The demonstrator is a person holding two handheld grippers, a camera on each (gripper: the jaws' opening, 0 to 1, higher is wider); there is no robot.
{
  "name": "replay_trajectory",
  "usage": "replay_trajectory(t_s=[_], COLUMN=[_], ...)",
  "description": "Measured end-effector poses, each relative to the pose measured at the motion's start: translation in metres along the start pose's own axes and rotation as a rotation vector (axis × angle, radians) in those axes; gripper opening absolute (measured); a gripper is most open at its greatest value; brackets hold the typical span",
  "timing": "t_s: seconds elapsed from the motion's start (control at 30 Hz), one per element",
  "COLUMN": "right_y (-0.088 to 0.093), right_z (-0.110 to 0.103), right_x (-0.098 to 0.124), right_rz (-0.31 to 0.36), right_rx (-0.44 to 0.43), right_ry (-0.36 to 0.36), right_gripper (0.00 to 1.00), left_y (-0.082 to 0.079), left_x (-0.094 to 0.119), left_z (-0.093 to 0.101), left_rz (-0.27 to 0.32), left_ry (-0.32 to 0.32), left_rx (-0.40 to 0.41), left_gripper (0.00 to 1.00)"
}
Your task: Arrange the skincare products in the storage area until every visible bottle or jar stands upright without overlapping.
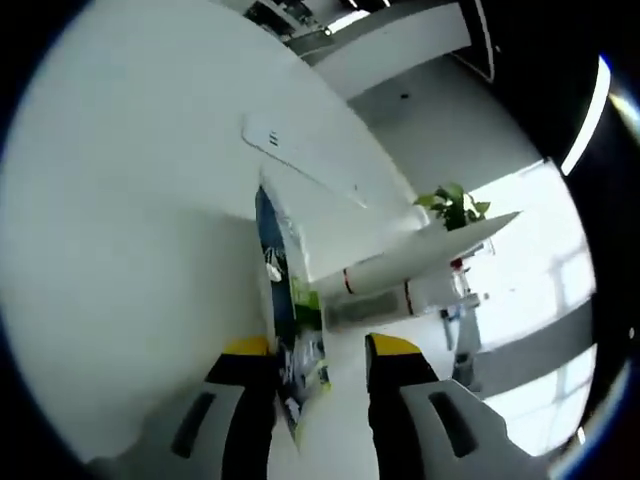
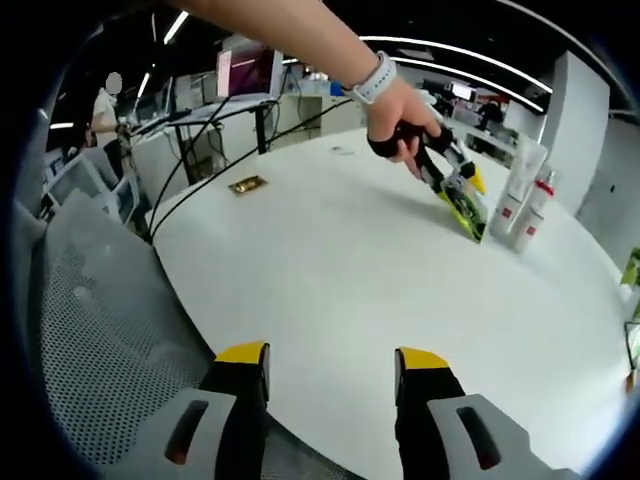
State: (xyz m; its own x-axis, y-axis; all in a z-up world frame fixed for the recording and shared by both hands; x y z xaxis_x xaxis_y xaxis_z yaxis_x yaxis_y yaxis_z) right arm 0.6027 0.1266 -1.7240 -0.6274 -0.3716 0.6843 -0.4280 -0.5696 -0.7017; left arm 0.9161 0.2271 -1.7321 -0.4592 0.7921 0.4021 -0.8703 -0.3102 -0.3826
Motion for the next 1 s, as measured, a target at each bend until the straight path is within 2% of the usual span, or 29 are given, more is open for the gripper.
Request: replay_trajectory(t_s=[0.13, 0.23, 0.3, 0.47, 0.6, 0.63, 0.67, 0.83, 1.0], right_y=[0.0, 0.001, 0.001, 0.002, 0.001, 0.002, 0.002, 0.002, 0.003], right_z=[0.0, 0.0, 0.0, 0.0, 0.0, 0.0, 0.0, 0.0, 0.001], right_x=[0.0, 0.0, 0.0, 0.0, 0.0, 0.0, -0.001, -0.001, -0.001], right_rz=[-0.001, -0.003, -0.005, -0.009, -0.006, -0.009, -0.012, -0.013, -0.019], right_rx=[0.005, 0.009, 0.012, 0.016, 0.017, 0.016, 0.018, 0.023, 0.025], right_ry=[0.001, 0.003, 0.004, 0.004, 0.005, 0.004, 0.005, 0.004, 0.009], right_gripper=[0.45, 0.45, 0.45, 0.44, 0.44, 0.44, 0.44, 0.44, 0.43], left_y=[-0.001, 0.001, 0.001, 0.003, 0.006, 0.004, 0.004, -0.005, -0.003], left_x=[0.003, 0.006, 0.008, 0.01, 0.012, 0.013, 0.013, 0.012, 0.011], left_z=[0.001, -0.001, -0.002, -0.005, -0.019, -0.018, -0.019, -0.022, -0.021], left_rz=[-0.025, -0.068, -0.075, -0.096, -0.146, -0.133, -0.144, -0.129, -0.13], left_ry=[-0.047, -0.105, -0.138, -0.177, -0.23, -0.229, -0.227, -0.229, -0.208], left_rx=[-0.064, -0.134, -0.18, -0.225, -0.265, -0.275, -0.284, -0.322, -0.33], left_gripper=[0.34, 0.38, 0.41, 0.48, 0.51, 0.49, 0.48, 0.5, 0.5])
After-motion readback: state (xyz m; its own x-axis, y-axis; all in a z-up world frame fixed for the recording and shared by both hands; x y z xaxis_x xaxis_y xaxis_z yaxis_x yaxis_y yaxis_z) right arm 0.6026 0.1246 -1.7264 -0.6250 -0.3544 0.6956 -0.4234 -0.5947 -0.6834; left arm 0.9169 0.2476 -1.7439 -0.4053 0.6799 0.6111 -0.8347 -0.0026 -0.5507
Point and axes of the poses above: the point that each gripper's makers call its tool centre point, and the gripper's own axes: x roughly backward along the fingers, z roughly to its right, y roughly out of its underside, the point moved 7 cm from there along x, roughly backward along the fingers, and after that the axes turned 11 degrees about y, right-handed, at the moved point
